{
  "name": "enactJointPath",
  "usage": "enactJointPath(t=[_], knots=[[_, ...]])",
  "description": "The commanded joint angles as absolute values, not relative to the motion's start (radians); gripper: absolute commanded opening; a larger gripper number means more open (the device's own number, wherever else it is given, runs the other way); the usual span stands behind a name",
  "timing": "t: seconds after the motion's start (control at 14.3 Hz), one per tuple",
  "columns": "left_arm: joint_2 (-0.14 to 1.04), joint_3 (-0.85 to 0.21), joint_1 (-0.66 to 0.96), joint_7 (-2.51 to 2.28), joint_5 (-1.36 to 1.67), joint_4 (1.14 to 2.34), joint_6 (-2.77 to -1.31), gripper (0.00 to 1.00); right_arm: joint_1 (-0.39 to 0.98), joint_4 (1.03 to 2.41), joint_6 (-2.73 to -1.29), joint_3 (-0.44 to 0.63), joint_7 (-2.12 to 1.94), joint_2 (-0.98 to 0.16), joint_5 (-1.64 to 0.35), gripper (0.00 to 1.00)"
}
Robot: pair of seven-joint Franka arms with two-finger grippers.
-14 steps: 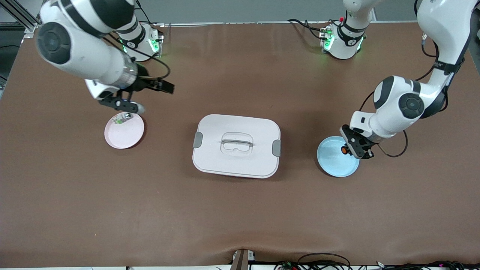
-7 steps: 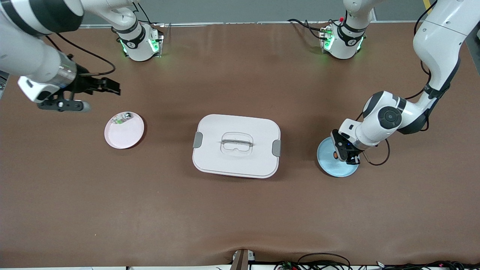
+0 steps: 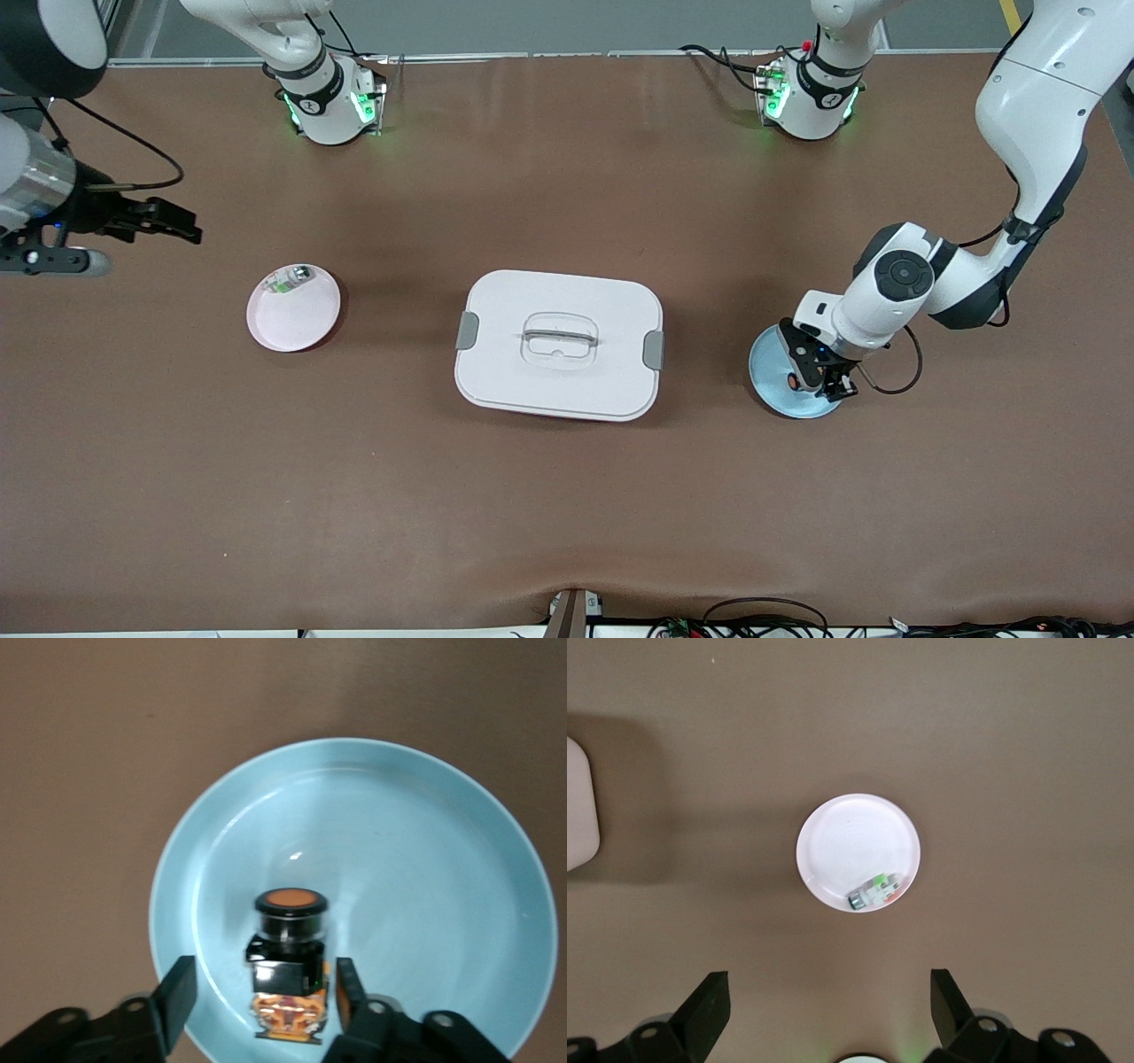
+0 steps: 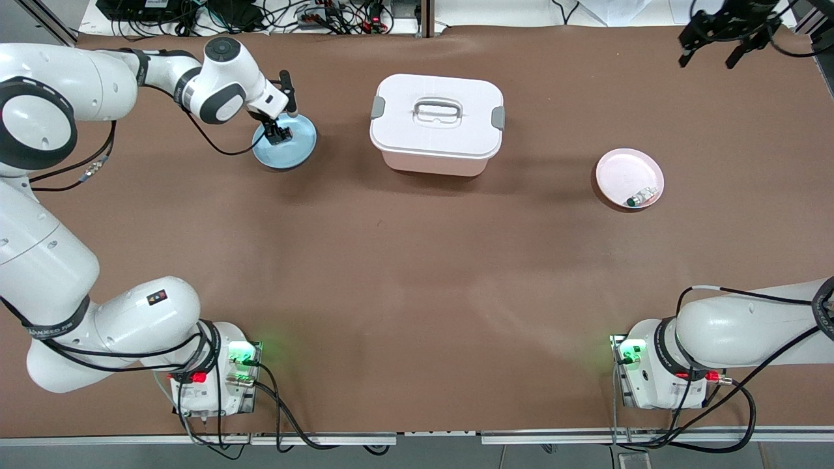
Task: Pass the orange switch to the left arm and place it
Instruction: 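Lower the switch onto the blue plate and open the left gripper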
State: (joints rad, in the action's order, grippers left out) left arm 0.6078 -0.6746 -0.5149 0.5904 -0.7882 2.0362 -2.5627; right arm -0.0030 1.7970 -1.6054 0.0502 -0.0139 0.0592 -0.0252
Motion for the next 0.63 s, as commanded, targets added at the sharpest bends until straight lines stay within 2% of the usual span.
enactJointPath(t=[0.0, 0.28, 0.56], knots=[[0.597, -0.676, -0.515, 0.517, -0.795, 1.987, -2.554, 1.0, -0.029, 1.731, -1.598, 0.029, -0.032, 0.042, -0.006, 1.0], [0.566, -0.712, -0.515, 0.416, -0.645, 1.896, -2.444, 1.0, -0.032, 1.597, -1.591, 0.031, -0.025, -0.02, -0.005, 1.0], [0.561, -0.804, -0.514, 0.297, -0.532, 1.705, -2.188, 1.0, -0.034, 1.545, -1.594, 0.031, -0.031, -0.031, 0.002, 1.0]])
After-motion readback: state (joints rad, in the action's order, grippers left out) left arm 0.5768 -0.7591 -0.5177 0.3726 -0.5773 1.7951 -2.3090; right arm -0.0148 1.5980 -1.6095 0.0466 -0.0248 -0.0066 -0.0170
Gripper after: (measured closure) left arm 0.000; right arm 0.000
